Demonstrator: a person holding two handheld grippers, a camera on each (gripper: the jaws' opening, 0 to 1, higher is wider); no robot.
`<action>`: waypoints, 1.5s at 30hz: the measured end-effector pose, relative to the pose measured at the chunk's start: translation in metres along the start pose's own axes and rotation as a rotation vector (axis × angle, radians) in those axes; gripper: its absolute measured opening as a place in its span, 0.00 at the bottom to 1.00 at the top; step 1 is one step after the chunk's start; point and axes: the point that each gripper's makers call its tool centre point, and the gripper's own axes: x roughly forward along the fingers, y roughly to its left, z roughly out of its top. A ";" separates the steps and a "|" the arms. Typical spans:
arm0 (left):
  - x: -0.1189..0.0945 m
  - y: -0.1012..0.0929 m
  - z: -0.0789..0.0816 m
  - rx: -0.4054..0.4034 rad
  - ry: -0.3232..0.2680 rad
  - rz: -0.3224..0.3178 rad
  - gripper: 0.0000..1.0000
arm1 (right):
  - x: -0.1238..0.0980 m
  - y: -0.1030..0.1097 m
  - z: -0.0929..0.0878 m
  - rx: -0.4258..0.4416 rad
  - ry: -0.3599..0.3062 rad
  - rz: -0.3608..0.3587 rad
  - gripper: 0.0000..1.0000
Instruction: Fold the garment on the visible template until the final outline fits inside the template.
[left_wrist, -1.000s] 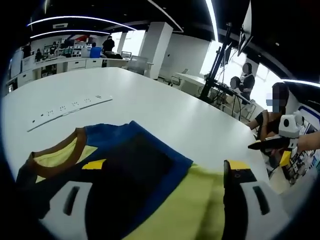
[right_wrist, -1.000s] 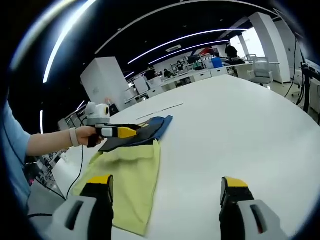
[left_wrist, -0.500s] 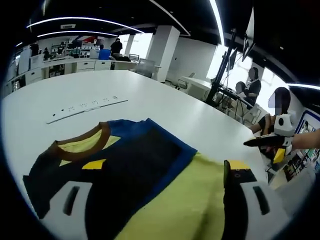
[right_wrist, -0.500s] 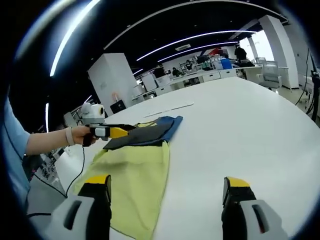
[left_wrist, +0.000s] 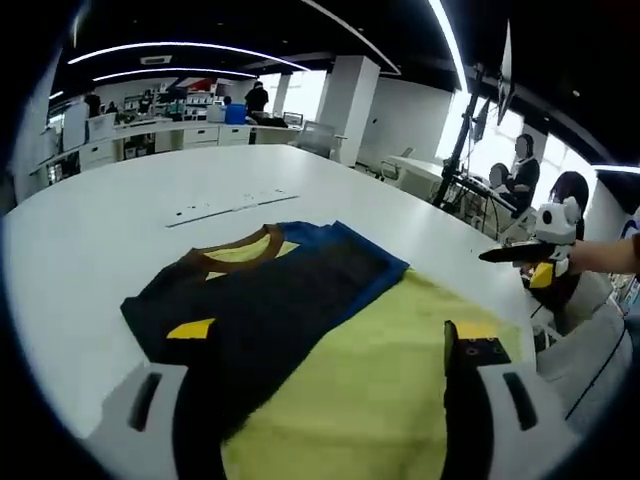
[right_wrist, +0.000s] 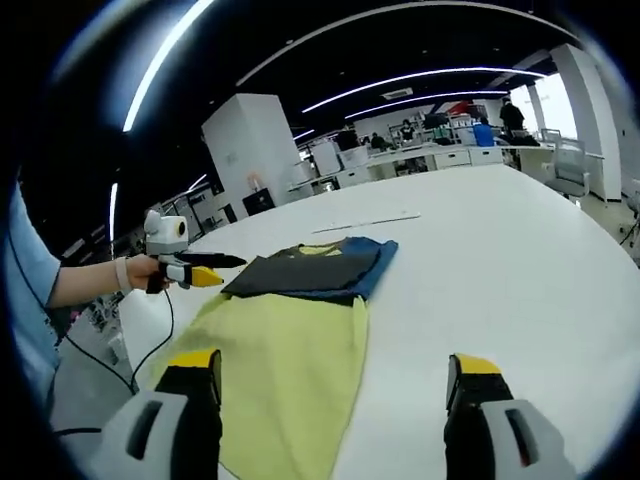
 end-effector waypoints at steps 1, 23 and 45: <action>-0.007 0.002 -0.002 -0.011 -0.005 0.007 0.89 | 0.000 0.001 0.002 -0.003 -0.003 0.002 0.94; -0.101 0.020 -0.036 -0.071 -0.017 0.125 0.86 | 0.008 0.018 0.006 -0.041 0.008 0.045 0.94; -0.125 -0.013 -0.082 -0.074 0.073 0.062 0.78 | -0.021 0.019 -0.027 -0.011 0.065 0.016 0.91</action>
